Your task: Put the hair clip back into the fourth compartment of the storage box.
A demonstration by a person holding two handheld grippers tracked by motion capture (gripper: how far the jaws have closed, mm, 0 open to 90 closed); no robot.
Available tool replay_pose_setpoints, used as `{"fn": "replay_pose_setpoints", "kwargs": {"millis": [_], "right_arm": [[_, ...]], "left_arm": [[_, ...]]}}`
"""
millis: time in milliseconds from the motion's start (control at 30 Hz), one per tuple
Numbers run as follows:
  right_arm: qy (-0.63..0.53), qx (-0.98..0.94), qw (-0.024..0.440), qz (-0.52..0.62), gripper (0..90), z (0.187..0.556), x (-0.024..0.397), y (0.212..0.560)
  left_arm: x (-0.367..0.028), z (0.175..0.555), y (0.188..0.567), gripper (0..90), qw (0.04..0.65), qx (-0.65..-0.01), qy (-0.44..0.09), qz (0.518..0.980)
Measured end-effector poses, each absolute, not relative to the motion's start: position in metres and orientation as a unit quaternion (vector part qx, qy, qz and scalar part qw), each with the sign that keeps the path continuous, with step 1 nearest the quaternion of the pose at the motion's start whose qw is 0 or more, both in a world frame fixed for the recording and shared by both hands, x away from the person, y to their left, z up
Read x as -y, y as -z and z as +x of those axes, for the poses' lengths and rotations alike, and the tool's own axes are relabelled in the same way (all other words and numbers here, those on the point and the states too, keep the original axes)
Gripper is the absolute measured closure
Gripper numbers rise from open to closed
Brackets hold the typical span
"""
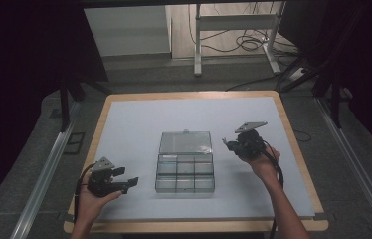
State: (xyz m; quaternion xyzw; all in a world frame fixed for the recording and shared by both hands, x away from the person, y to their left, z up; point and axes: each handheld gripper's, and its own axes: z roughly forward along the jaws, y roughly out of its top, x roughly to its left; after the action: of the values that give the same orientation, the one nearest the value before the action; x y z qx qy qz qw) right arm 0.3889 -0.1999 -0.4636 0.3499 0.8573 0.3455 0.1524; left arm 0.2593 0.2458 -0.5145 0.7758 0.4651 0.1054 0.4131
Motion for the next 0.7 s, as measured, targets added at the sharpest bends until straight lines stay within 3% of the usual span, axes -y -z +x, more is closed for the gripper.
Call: {"fn": "replay_pose_setpoints", "kwargs": {"millis": [700], "right_arm": [[-0.365, -0.860, 0.159, 0.320, 83.0, 0.371, 0.188, 0.455]], "left_arm": [[-0.245, 0.260, 0.515, 28.2, 0.412, -0.463, -0.106, 0.777]]}}
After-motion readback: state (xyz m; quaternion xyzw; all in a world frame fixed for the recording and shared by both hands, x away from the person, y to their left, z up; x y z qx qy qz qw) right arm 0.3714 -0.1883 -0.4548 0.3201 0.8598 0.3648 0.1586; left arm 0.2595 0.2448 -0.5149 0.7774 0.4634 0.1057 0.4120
